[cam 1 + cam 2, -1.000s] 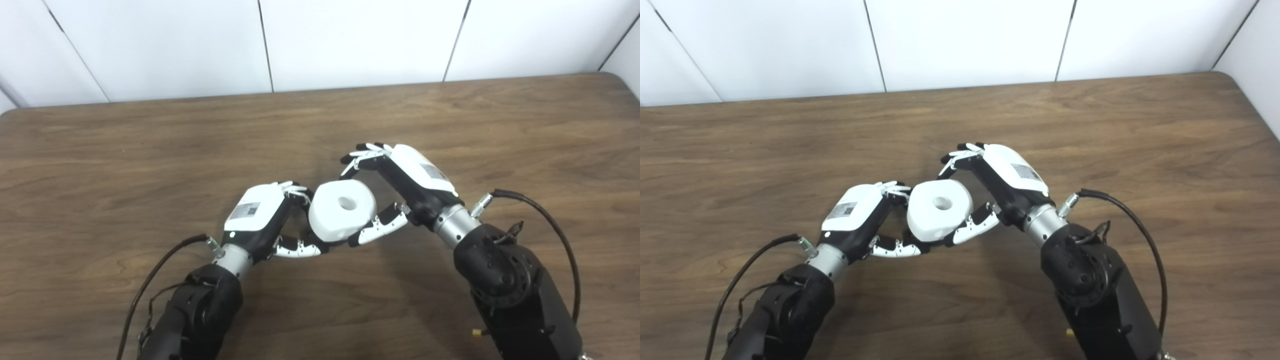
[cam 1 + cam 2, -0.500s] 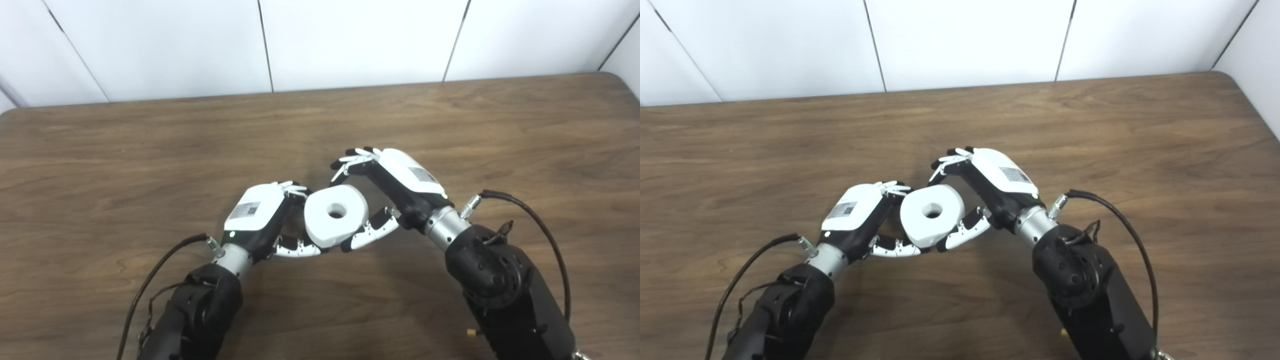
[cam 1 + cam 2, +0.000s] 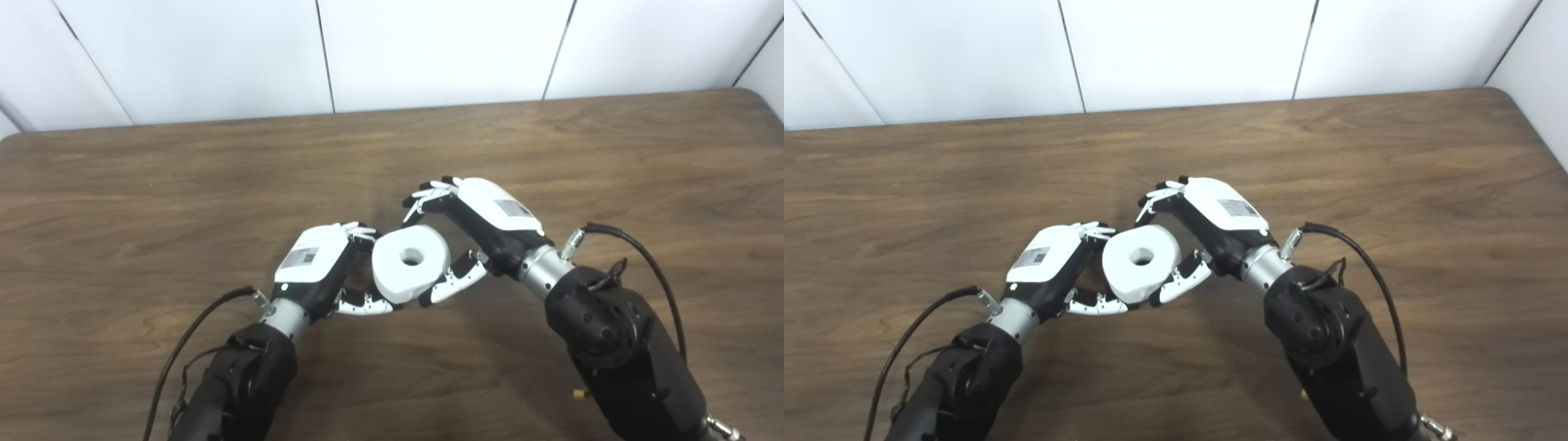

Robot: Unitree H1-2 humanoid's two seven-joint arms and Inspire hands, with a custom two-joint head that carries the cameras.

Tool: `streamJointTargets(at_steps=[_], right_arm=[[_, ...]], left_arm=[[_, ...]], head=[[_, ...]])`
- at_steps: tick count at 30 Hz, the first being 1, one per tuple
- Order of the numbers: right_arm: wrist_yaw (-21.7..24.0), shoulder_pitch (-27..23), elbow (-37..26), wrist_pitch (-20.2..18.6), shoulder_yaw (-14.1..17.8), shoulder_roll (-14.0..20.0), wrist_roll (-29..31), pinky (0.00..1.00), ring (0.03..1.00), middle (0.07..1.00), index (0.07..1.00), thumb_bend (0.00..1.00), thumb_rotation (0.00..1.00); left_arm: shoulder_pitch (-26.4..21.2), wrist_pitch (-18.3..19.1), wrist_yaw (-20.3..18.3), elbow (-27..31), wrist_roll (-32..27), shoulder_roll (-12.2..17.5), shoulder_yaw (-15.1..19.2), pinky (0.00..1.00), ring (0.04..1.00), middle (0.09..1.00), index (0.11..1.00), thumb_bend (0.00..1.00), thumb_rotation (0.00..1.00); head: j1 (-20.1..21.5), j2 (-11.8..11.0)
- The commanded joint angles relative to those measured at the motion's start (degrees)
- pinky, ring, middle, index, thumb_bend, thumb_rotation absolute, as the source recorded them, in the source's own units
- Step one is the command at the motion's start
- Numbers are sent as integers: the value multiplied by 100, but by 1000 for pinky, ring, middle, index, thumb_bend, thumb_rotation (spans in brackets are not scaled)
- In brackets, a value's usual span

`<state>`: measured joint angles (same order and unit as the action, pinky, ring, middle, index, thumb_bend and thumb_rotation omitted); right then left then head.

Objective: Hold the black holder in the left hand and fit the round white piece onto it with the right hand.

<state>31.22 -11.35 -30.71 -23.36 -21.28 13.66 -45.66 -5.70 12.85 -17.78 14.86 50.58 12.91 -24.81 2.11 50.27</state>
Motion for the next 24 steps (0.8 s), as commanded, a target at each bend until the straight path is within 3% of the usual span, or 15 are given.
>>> streamJointTargets(at_steps=[1, 5, 6, 9, 15, 24], right_arm=[[174, -88, -81, 2, -37, 66, -73, 1000, 921, 828, 492, 523, 158], [296, -112, -90, -63, -49, 98, -125, 1000, 930, 836, 493, 522, 162], [322, -116, -87, -86, -53, 107, -133, 1000, 933, 839, 563, 757, 277], [395, -118, -95, -143, -64, 116, -191, 1000, 956, 864, 648, 945, 378], [619, -127, -155, -227, -81, 105, -342, 1000, 999, 913, 734, 1000, 435], [711, -109, -171, -189, -62, 79, -431, 1000, 1000, 933, 767, 1000, 470]], left_arm=[[88, 101, -277, -59, 40, 35, -96, 910, 890, 793, 487, 519, 54], [100, 109, -276, -53, 23, 28, -88, 914, 892, 795, 487, 519, 54], [103, 102, -266, -57, 17, 28, -86, 912, 890, 794, 487, 519, 54], [107, 106, -275, -50, 25, 30, -91, 912, 891, 793, 487, 519, 54], [105, 47, -257, -58, 25, 64, -100, 907, 887, 788, 487, 519, 54], [116, 74, -293, -54, 18, 65, -99, 897, 885, 784, 487, 519, 54]], head=[[4, 3], [4, 3], [4, 3], [4, 3], [4, 10], [5, 15]])
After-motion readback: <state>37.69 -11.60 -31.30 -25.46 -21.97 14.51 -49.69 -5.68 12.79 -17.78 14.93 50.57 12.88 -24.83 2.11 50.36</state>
